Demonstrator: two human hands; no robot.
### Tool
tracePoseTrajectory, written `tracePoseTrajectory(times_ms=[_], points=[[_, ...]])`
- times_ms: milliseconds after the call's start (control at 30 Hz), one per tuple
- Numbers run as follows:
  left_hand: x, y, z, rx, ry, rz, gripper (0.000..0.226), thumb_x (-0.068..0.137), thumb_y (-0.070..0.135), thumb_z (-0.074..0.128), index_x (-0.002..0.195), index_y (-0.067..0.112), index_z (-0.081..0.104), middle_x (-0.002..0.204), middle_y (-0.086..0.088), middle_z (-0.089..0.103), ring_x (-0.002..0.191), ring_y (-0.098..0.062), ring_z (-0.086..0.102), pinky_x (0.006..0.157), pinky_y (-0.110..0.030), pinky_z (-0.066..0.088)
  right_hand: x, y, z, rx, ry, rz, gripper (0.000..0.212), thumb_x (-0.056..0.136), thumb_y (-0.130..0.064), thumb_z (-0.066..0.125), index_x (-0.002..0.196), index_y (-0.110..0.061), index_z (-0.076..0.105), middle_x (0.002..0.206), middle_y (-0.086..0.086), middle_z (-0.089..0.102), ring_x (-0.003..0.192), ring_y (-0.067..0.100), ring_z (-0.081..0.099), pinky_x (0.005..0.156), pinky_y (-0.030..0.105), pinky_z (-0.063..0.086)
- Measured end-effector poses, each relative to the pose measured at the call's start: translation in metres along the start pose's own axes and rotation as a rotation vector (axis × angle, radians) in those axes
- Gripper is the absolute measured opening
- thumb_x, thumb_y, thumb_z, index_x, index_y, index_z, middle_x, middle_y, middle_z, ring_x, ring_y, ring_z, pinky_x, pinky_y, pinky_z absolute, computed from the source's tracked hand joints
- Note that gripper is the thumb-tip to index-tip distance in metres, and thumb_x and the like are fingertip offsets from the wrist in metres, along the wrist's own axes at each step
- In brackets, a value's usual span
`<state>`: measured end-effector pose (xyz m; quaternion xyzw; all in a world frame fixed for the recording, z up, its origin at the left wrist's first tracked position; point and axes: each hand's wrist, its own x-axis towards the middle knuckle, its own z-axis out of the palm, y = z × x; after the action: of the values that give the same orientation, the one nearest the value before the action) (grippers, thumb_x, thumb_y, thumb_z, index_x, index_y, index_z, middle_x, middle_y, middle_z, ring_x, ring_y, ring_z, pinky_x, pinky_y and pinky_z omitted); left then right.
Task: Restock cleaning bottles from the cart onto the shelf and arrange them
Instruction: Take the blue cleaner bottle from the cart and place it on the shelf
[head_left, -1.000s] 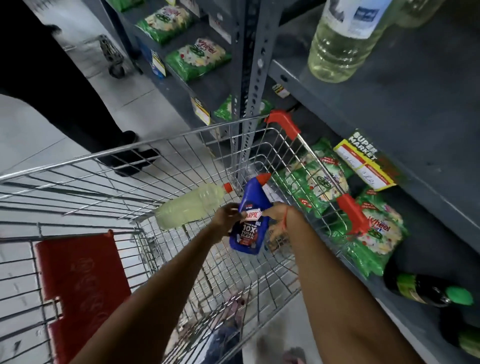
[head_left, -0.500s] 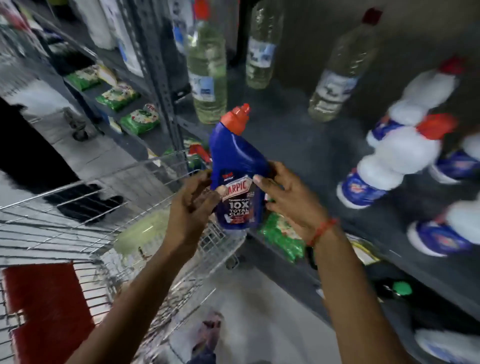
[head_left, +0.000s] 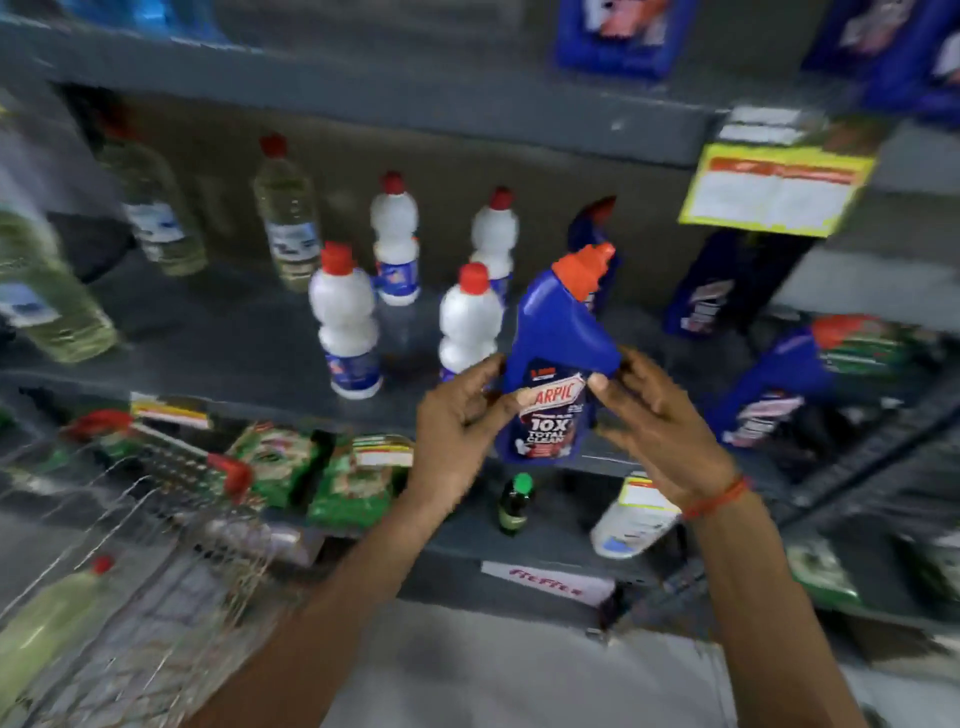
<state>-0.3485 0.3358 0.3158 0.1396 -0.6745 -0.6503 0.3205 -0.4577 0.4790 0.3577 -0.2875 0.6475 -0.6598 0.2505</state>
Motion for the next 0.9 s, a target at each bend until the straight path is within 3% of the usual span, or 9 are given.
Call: tracePoseTrajectory(times_ms=[133,200,333,467,567,700,800,867,900], points=[[0.027,-0.02,0.066,0.095,-0.084,0.023,0.035,0.086,-0.003,0.063,0.121,-0.007,0.059,0.12,-0.022,0.066,0.102,-0.021,0.063,0.092,-0.039,0.054,0.007,0.02,-0.062,-0.006,0.131,0.0,0.025,0.093,-0.007,0.049,0.108,-0.027,0.055,0.099,-0.011,0.063,0.093,0.007,0.056,0.075,0.031,0.047],[0.044,-0.032,0.083,0.151,-0.098,0.024,0.037,0.085,-0.002,0.064,0.121,-0.008,0.059,0.119,-0.025,0.066,0.102,-0.02,0.061,0.091,-0.036,0.054,0.023,0.033,-0.08,-0.021,0.149,0.002,0.028,0.093,-0.005,0.049,0.118,-0.016,0.052,0.1,-0.008,0.062,0.094,0.01,0.056,0.076,0.031,0.049],[0.074,-0.056,0.093,0.21,-0.128,0.017,0.038,0.085,-0.002,0.064,0.122,-0.008,0.058,0.12,-0.025,0.065,0.103,-0.016,0.059,0.081,-0.008,0.051,0.058,0.057,-0.094,-0.078,0.157,-0.003,0.034,0.092,-0.005,0.05,0.126,-0.011,0.047,0.118,0.009,0.058,0.105,0.017,0.055,0.086,0.039,0.049],[0.09,-0.075,0.092,0.219,-0.119,-0.034,0.041,0.085,0.0,0.066,0.125,-0.006,0.057,0.123,-0.024,0.064,0.105,-0.018,0.061,0.092,-0.027,0.054,0.082,0.081,-0.095,-0.07,0.157,0.01,0.036,0.092,-0.011,0.053,0.127,-0.017,0.047,0.125,0.008,0.058,0.11,0.017,0.055,0.087,0.032,0.049],[0.096,-0.085,0.09,0.239,-0.103,-0.043,0.042,0.085,0.001,0.066,0.126,-0.006,0.056,0.123,-0.023,0.064,0.107,-0.022,0.063,0.088,-0.015,0.053,0.089,0.097,-0.095,-0.044,0.167,0.008,0.038,0.092,-0.014,0.054,0.128,-0.021,0.046,0.123,0.0,0.06,0.11,0.013,0.056,0.079,0.019,0.051],[0.091,-0.082,0.09,0.269,-0.117,-0.047,0.047,0.087,0.004,0.065,0.131,-0.003,0.052,0.129,-0.018,0.062,0.116,-0.023,0.061,0.101,-0.036,0.05,0.086,0.097,-0.094,-0.004,0.167,0.027,0.046,0.092,-0.011,0.053,0.137,-0.013,0.04,0.137,0.009,0.052,0.122,0.02,0.053,0.09,0.023,0.051],[0.081,-0.065,0.084,0.208,-0.035,-0.041,0.057,0.087,0.004,0.065,0.14,0.0,0.041,0.144,-0.014,0.048,0.133,-0.022,0.047,0.11,-0.034,0.041,0.068,0.089,-0.069,-0.064,0.489,-0.129,0.048,0.092,-0.01,0.054,0.137,-0.008,0.039,0.143,0.012,0.044,0.128,0.018,0.045,0.093,0.011,0.045],[0.065,-0.049,0.067,0.124,0.058,0.03,0.052,0.089,0.003,0.062,0.138,0.001,0.044,0.144,-0.01,0.048,0.135,-0.02,0.045,0.109,-0.029,0.042,0.054,0.089,-0.037,-0.102,0.702,-0.339,0.03,0.092,-0.012,0.051,0.122,-0.006,0.048,0.131,0.022,0.051,0.121,0.027,0.05,0.103,0.03,0.042],[0.055,-0.042,0.053,0.092,0.11,0.064,0.048,0.09,0.002,0.06,0.136,0.002,0.047,0.141,-0.009,0.051,0.133,-0.019,0.047,0.107,-0.026,0.043,0.048,0.087,-0.014,-0.095,0.716,-0.391,0.027,0.092,-0.014,0.048,0.118,-0.006,0.05,0.125,0.023,0.053,0.118,0.03,0.052,0.103,0.036,0.042]])
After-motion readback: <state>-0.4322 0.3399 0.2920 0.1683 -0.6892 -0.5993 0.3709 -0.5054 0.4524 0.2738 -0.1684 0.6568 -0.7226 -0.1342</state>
